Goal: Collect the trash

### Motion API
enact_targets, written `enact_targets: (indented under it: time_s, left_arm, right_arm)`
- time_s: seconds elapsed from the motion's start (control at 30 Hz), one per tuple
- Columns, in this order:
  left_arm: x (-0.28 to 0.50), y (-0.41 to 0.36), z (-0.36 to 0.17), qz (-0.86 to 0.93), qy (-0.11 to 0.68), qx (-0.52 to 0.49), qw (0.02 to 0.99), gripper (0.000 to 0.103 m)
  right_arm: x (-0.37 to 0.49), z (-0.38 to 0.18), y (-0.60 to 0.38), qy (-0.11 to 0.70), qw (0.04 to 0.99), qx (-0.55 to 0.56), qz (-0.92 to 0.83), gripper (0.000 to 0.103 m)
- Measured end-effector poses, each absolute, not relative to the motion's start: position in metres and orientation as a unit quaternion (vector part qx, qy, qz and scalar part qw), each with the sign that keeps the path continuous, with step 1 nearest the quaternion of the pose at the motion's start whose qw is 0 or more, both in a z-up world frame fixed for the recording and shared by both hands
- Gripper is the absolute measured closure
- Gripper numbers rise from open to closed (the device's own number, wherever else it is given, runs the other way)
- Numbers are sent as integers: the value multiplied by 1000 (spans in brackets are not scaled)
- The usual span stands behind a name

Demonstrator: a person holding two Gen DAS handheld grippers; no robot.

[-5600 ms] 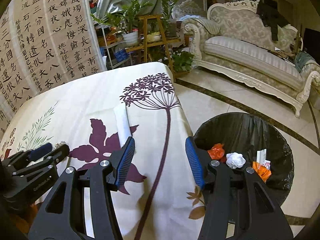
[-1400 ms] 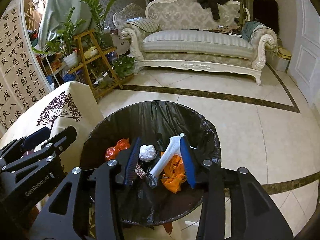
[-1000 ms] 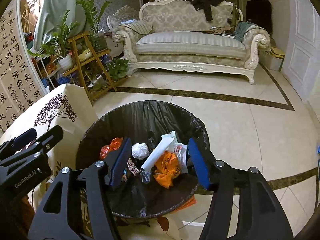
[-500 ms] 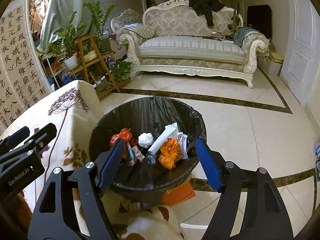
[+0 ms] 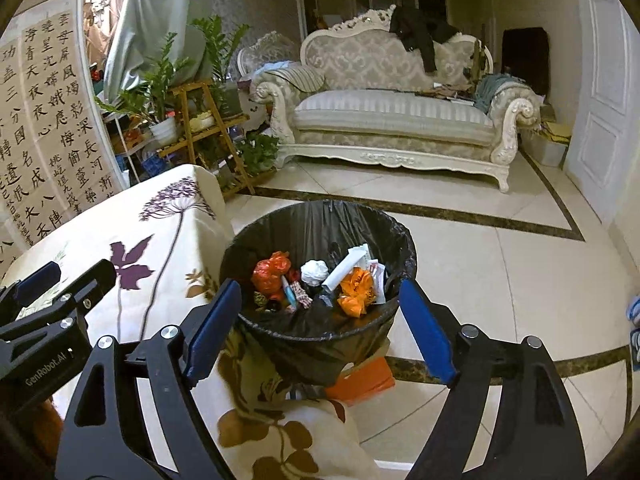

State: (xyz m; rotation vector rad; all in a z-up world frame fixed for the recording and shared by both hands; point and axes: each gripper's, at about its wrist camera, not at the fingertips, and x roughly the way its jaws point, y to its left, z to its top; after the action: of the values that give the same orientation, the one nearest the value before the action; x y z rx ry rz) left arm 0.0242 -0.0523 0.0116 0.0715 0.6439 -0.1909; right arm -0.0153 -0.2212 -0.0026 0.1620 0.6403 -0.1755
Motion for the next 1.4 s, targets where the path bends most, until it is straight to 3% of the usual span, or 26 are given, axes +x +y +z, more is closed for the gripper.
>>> enact_targets:
  time_s: [1.4]
  left_arm:
    - [-13,-32,29,-88,292,20,952,18]
  right_arm:
    - [-52,18,-211,284,952,72,-90,23]
